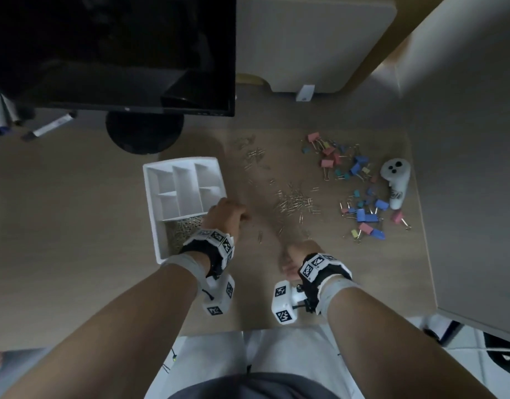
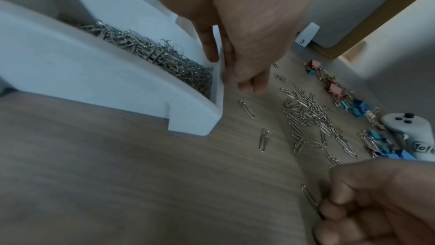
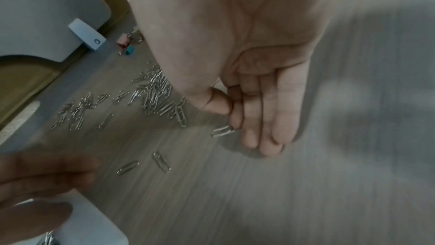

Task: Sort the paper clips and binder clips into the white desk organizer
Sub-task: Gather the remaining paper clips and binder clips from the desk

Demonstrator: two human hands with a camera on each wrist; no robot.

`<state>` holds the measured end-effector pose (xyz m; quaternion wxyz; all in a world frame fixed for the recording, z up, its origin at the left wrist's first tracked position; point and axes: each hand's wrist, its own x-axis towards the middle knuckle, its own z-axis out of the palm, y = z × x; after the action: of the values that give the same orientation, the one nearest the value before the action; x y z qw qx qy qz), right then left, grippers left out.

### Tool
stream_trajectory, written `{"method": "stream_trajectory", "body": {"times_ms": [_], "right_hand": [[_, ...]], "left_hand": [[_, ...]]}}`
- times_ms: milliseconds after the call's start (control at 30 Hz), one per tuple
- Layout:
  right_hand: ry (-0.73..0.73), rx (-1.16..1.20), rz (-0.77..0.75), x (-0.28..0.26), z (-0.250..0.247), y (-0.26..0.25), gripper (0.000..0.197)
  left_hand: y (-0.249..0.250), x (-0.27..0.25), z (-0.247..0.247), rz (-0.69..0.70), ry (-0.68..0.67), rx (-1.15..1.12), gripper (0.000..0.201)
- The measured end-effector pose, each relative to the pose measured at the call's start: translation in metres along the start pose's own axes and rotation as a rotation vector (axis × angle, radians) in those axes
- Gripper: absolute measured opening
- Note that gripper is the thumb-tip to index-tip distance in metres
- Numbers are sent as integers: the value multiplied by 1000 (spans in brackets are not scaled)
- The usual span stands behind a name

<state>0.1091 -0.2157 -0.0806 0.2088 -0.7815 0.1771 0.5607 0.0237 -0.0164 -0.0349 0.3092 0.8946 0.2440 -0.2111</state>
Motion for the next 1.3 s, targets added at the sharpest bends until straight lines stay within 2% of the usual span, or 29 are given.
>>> {"method": "stream_trajectory", "body": {"times_ms": [133, 267, 333, 400, 467, 533, 633, 700, 733, 800, 900, 933, 1000, 1100, 1167, 1233, 1300], "right_hand": [[32, 38, -93, -6, 6, -37, 34], [111, 36, -202, 6, 4, -52, 42], [318, -134, -226, -8, -11, -43, 45], [565, -216, -241, -24, -30, -25, 39], [667, -184, -239, -29, -50, -6, 40], [695, -182, -212, -14, -62, 10, 45], [706, -182, -209, 1, -74, 20, 36], [706, -159, -218, 3, -76, 20, 33], [708, -149, -209, 4, -76, 19, 36], [669, -141, -211, 10, -74, 16, 40], [621, -72, -309, 8, -70, -2, 21], [610, -62, -320, 10, -70, -8, 25], [632, -114, -361, 15, -68, -18, 37], [588, -187, -466, 19, -56, -28, 21], [523, -134, -488, 17, -50, -34, 12], [479, -117, -485, 13, -47, -36, 16], [543, -147, -491, 6, -49, -35, 16]], "left_hand": [[-4, 1, 0, -34, 23, -39, 43], [-4, 1, 0, -32, 23, -45, 37], [2, 1, 4, -53, 105, 18, 32], [14, 1, 10, -80, 168, 143, 29], [30, 3, 13, -84, 208, 208, 29], [48, 5, 15, -137, 187, 147, 25], [64, 9, 22, -267, -4, 122, 28], [67, 12, 29, -266, -130, 162, 32], [66, 12, 33, -263, -146, 158, 32], [66, 12, 43, -286, -109, 109, 28], [70, 16, 51, -313, 6, -31, 26], [71, 19, 52, -318, 42, -91, 25], [70, 27, 56, -333, 112, -264, 21], [71, 32, 61, -340, 161, -550, 31], [68, 31, 61, -322, 168, -602, 33], [59, 29, 58, -305, 209, -616, 32], [51, 22, 50, -313, 222, -593, 27]]}}
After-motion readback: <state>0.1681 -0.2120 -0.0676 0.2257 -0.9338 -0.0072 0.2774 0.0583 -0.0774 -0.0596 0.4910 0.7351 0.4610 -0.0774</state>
